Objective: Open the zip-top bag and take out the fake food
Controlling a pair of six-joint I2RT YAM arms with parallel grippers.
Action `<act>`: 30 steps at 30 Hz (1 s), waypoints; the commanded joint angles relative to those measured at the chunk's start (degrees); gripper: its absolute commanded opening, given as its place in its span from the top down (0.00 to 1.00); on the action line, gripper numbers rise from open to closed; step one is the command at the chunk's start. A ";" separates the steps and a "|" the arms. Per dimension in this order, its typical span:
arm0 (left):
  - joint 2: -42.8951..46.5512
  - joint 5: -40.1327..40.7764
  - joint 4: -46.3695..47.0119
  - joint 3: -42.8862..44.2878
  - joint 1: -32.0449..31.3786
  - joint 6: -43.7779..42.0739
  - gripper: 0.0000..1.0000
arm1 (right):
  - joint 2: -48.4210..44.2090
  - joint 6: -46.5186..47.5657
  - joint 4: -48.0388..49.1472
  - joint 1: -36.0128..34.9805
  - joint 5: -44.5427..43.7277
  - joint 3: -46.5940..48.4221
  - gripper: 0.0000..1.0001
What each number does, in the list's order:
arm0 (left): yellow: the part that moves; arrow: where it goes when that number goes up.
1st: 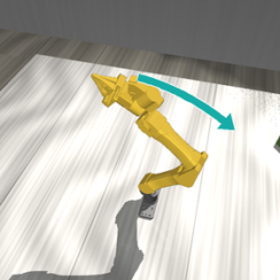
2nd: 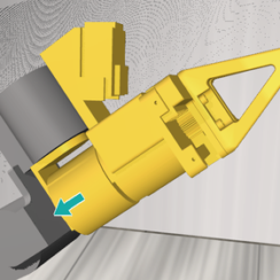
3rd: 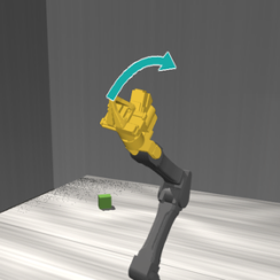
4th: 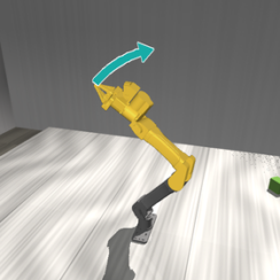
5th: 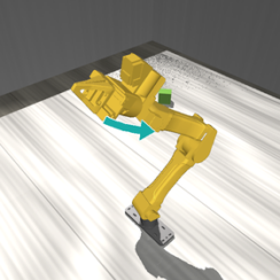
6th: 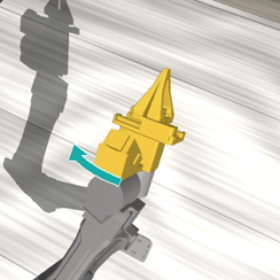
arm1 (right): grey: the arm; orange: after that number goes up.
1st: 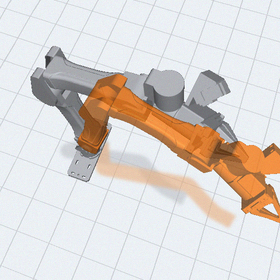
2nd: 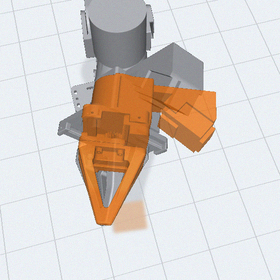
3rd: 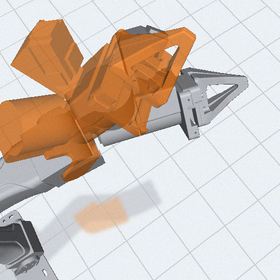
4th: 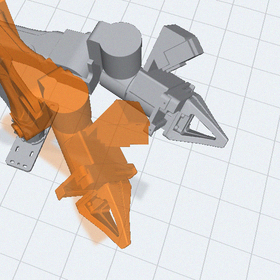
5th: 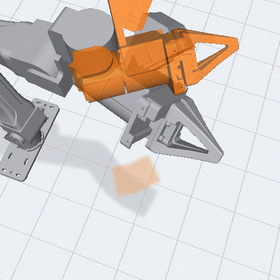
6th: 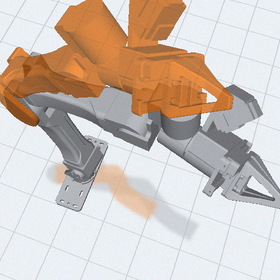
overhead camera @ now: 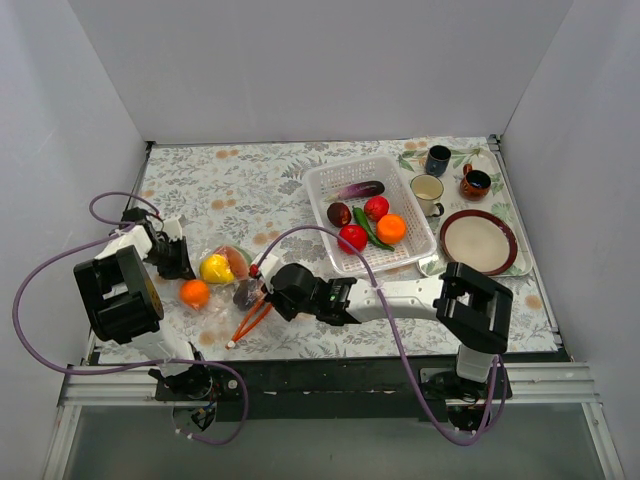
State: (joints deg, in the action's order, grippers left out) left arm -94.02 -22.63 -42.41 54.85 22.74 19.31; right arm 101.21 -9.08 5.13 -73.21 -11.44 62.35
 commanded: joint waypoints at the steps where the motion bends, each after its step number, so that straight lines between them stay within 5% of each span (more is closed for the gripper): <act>1: 3.05 2.07 1.98 -0.45 -0.33 -0.24 1.00 | 0.29 0.11 3.84 -0.18 2.39 0.84 0.88; 13: 3.84 1.45 0.49 -0.36 -0.42 -1.29 1.00 | 8.91 2.75 4.89 0.00 1.07 8.05 0.01; 23: 4.37 -1.62 -2.58 0.08 -1.82 -1.47 1.00 | 11.90 6.88 10.96 0.00 0.10 12.27 0.01; 30: 5.60 -4.26 -6.36 0.87 -4.20 -2.26 1.00 | 18.84 7.94 6.57 0.00 -0.69 17.89 0.01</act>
State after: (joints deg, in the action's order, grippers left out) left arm -92.36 -23.42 -45.30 54.68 19.79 18.33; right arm 116.60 -2.70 11.57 -73.19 -11.64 76.97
